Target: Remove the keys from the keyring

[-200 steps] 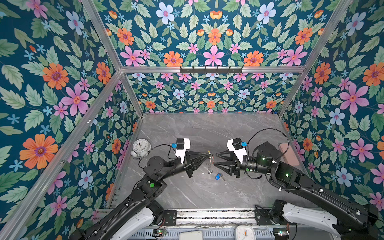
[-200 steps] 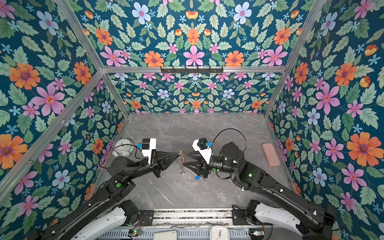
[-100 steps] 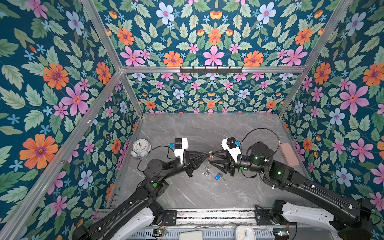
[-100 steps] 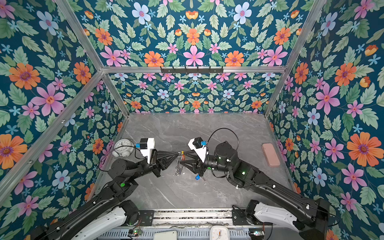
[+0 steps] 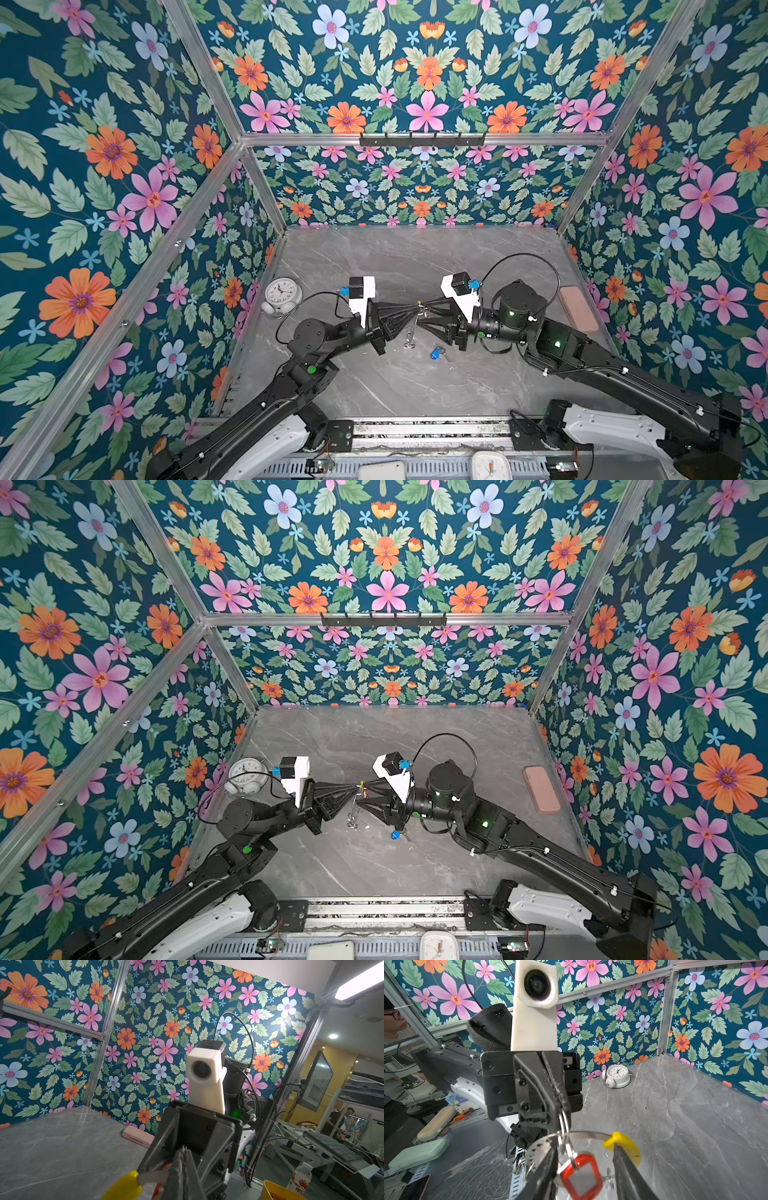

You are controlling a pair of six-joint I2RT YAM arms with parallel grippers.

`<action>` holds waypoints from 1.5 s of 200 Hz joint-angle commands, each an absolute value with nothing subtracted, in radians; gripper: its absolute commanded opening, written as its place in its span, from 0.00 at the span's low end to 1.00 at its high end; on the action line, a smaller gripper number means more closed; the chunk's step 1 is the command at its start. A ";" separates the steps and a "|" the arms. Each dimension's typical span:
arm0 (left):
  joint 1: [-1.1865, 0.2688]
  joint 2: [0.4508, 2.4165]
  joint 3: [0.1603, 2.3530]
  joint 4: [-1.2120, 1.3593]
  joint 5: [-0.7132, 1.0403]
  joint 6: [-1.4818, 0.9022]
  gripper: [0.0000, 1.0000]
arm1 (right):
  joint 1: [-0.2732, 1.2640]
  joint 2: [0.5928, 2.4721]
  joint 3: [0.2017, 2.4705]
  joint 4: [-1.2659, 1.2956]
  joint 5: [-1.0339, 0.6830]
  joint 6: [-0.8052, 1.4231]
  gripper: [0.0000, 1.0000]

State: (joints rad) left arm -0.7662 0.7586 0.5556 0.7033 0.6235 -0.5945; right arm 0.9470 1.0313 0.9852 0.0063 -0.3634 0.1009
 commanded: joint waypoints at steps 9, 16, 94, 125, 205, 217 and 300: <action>-0.766 0.753 0.558 0.741 0.617 -0.589 0.00 | 0.948 1.032 0.991 0.015 -0.368 0.093 0.38; -0.766 0.755 0.558 0.741 0.617 -0.589 0.00 | 0.947 1.032 0.990 0.015 -0.369 0.093 0.36; -0.765 0.749 0.555 0.742 0.600 -0.591 0.00 | 0.949 1.026 0.986 0.003 -0.354 0.091 0.23; -0.767 0.749 0.557 0.742 0.588 -0.595 0.00 | 0.953 1.026 0.990 -0.007 -0.339 0.083 0.19; -0.765 0.746 0.555 0.744 0.568 -0.598 0.00 | 0.967 1.046 1.006 -0.042 -0.318 0.053 0.00; -0.765 0.741 0.552 0.747 0.565 -0.598 0.00 | 0.974 1.049 1.006 -0.048 -0.303 0.045 0.00; -0.766 0.729 0.539 0.757 0.559 -0.596 0.00 | 1.031 1.080 1.005 -0.072 -0.252 -0.002 0.00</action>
State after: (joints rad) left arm -0.7666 0.7322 0.5373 0.6983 0.5682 -0.5983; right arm 1.0233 1.0718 1.0012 -0.0422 -0.2478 0.0216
